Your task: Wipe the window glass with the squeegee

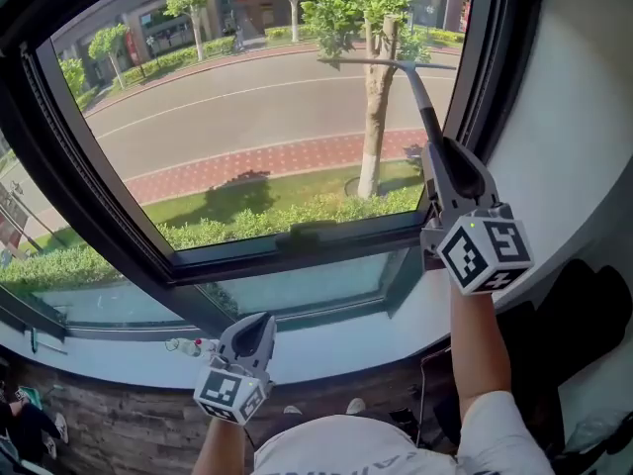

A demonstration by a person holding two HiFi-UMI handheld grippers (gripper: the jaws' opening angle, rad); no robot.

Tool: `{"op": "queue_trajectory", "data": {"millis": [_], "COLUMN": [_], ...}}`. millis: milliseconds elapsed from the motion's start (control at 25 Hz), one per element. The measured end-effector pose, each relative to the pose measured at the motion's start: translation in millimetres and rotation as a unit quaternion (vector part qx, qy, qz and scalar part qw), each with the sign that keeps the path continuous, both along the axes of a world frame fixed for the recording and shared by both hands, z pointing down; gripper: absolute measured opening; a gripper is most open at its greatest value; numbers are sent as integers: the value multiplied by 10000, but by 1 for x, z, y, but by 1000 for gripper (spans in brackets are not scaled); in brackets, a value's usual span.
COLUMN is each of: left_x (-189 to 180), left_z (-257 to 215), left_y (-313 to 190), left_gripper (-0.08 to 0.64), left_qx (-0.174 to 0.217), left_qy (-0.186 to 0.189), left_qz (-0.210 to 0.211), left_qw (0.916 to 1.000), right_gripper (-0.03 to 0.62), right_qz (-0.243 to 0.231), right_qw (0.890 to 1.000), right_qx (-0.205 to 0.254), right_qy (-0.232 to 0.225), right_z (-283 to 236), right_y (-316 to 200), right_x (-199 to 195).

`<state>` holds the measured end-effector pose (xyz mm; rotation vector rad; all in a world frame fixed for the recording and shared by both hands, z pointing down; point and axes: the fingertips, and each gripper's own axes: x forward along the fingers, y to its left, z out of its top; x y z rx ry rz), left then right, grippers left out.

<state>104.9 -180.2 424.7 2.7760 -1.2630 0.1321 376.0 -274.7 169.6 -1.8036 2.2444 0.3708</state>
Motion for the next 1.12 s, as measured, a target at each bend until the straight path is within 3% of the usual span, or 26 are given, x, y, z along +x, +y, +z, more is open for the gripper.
{"op": "queue_trajectory", "data": {"millis": [80, 280, 400, 600, 920, 1120], "left_x": [-2, -7, -8, -10, -10, -10], "left_z": [1, -5, -8, -4, -1, 0], "left_y": [0, -2, -6, -9, -17, -15], "left_gripper": [14, 15, 15, 15, 14, 15], "left_qx": [-10, 90, 142, 97, 71, 89], "left_qy": [-1, 63, 79, 53, 75, 86], "left_qz": [25, 77, 100, 137, 88, 53], "left_qw": [10000, 9999, 9998, 9998, 9999, 9999], "right_gripper": [100, 100, 100, 100, 100, 100], "right_qz": [-32, 631, 817, 958, 727, 766], "right_qw": [9999, 9954, 9935, 9913, 9908, 9909], "right_qx": [94, 528, 643, 768, 1094, 1029], "right_qy": [-43, 484, 467, 474, 316, 413], "right_z": [-33, -96, -122, -138, -154, -150], "right_y": [-10, -32, -46, -59, -56, -66], "right_x": [0, 8, 18, 27, 36, 36]}}
